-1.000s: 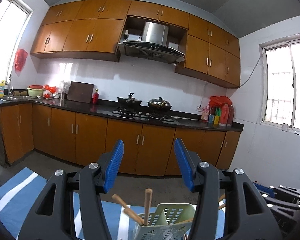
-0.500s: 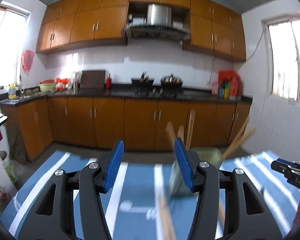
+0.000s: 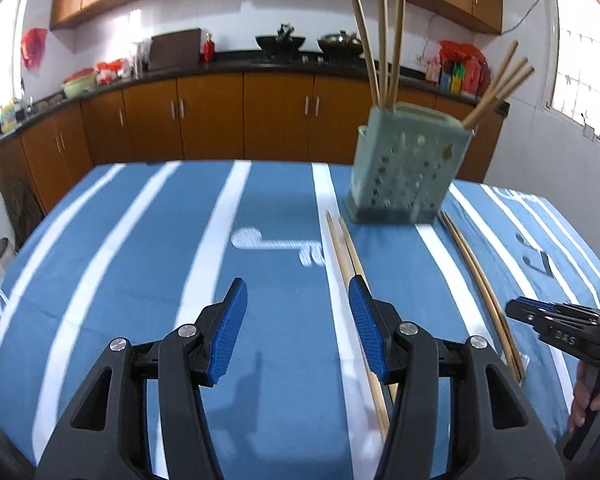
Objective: Organize utensils
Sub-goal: 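Move both open tools back down to the remaining chopsticks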
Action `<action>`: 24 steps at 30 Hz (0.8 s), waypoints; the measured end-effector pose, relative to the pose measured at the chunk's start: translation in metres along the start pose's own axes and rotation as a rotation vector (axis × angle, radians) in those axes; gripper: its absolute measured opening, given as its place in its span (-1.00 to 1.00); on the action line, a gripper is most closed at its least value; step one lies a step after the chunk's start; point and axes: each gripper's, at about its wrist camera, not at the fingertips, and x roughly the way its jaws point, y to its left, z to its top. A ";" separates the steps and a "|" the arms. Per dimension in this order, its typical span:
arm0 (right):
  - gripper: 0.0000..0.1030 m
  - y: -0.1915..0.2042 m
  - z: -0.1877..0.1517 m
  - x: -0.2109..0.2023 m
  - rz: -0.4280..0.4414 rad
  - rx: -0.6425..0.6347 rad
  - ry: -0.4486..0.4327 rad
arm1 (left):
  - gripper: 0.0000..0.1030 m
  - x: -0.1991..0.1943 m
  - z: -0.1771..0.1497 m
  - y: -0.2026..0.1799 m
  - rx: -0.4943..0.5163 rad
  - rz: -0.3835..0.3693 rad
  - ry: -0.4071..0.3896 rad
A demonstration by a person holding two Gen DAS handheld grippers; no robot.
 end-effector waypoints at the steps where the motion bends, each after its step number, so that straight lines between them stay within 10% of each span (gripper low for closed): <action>1: -0.60 0.001 -0.001 0.002 -0.013 -0.007 0.005 | 0.03 0.001 -0.002 -0.002 0.001 -0.005 0.011; 24: -0.85 -0.048 0.005 0.004 -0.232 0.107 -0.031 | -0.49 0.038 -0.033 -0.040 0.081 -0.080 0.201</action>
